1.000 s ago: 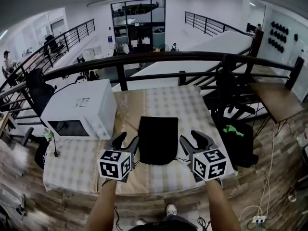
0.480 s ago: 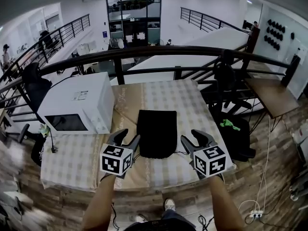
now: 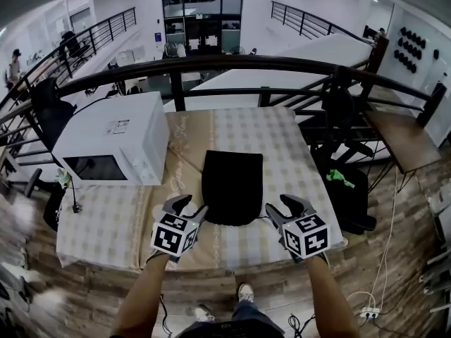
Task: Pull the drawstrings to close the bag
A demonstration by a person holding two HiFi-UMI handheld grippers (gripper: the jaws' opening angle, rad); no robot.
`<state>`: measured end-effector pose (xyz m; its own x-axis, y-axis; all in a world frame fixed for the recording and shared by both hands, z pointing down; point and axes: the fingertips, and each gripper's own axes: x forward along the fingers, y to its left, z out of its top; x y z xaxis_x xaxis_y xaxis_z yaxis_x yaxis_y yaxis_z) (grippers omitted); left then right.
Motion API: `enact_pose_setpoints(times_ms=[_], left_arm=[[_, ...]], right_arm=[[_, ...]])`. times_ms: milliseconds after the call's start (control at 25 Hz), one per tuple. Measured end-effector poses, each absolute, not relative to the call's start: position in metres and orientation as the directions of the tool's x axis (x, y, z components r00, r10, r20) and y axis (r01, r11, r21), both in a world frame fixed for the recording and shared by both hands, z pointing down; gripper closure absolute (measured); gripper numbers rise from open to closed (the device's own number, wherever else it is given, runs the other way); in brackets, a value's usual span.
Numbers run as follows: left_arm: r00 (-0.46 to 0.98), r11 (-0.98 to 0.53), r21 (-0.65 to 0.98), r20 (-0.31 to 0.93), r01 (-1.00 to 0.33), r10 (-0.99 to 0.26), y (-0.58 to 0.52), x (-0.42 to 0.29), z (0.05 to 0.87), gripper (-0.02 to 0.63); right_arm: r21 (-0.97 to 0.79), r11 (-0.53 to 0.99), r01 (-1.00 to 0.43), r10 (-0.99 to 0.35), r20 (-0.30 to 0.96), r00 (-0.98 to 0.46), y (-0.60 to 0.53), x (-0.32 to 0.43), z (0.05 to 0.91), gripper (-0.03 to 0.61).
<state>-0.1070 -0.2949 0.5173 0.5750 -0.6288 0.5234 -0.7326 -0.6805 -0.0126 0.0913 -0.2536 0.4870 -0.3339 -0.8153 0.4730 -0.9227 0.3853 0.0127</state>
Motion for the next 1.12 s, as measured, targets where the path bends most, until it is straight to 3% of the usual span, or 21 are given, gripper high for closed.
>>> enact_pose_setpoints(times_ms=[720,1120], left_arm=[[0.484,-0.764,-0.05,0.747,-0.643,-0.456,-0.272,-0.105,0.616,0.407],[0.425,-0.815,-0.072,0.825,-0.575,-0.373,-0.271,-0.099,0.642,0.407]], right_arm=[[-0.004,0.485,-0.874,-0.682,0.624,-0.381,-0.252,0.093,0.566,0.386],[0.08,0.648,-0.757,-0.565,0.718,-0.407,-0.254,0.085,0.612,0.387]])
